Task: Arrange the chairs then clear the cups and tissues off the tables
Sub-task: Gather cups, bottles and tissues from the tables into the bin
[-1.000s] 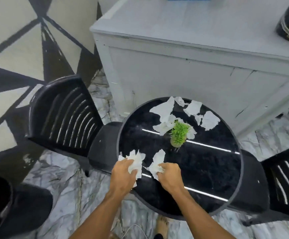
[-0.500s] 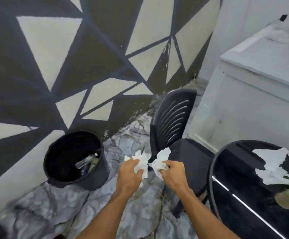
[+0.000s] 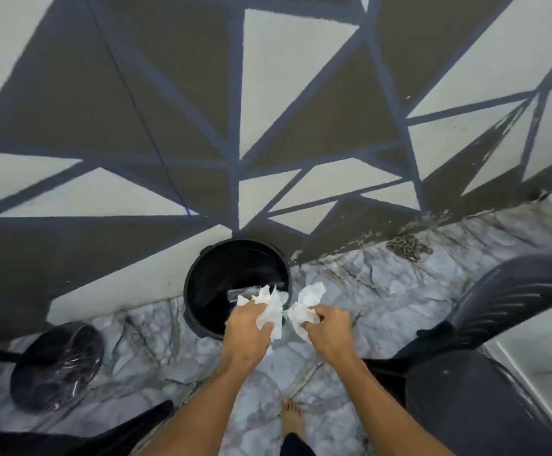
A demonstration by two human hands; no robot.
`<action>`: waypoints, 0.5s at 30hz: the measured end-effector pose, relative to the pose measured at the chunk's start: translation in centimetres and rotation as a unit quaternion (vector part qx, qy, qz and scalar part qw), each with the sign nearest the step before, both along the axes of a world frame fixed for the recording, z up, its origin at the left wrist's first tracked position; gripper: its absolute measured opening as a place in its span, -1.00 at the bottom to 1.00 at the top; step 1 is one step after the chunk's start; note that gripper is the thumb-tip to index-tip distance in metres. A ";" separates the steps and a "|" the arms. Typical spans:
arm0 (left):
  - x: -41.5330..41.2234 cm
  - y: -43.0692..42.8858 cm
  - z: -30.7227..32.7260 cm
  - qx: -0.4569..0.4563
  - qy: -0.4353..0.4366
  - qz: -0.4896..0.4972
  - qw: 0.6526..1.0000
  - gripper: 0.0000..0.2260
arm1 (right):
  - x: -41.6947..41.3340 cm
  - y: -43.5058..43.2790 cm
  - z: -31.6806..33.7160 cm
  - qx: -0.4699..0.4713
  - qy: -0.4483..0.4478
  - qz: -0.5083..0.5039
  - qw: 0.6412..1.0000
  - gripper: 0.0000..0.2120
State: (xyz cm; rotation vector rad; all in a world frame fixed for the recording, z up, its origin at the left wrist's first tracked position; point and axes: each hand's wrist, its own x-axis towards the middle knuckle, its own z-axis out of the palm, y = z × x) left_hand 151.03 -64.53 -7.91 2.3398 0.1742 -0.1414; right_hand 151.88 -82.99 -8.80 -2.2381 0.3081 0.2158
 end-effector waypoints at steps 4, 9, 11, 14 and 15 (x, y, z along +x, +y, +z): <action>3.7 3.5 -0.6 0.021 0.021 0.046 0.999 -0.63 | 5.9 3.1 -1.4 -0.002 0.023 0.037 0.999 -0.91; 6.9 7.3 -1.3 0.027 0.046 0.117 0.992 -0.62 | 11.2 6.3 -2.7 -0.010 0.057 0.062 0.996 -0.86; 8.3 8.6 -1.7 0.019 0.050 0.141 0.989 -0.62 | 13.0 7.4 -3.0 -0.013 0.070 0.064 0.995 -0.89; 10.9 10.6 -2.5 0.015 0.056 0.155 0.986 -0.64 | 16.0 8.8 -3.5 -0.016 0.085 0.060 0.994 -0.91; 11.9 11.3 -2.8 0.016 0.061 0.152 0.986 -0.65 | 17.0 9.3 -3.7 -0.015 0.093 0.055 0.994 -0.91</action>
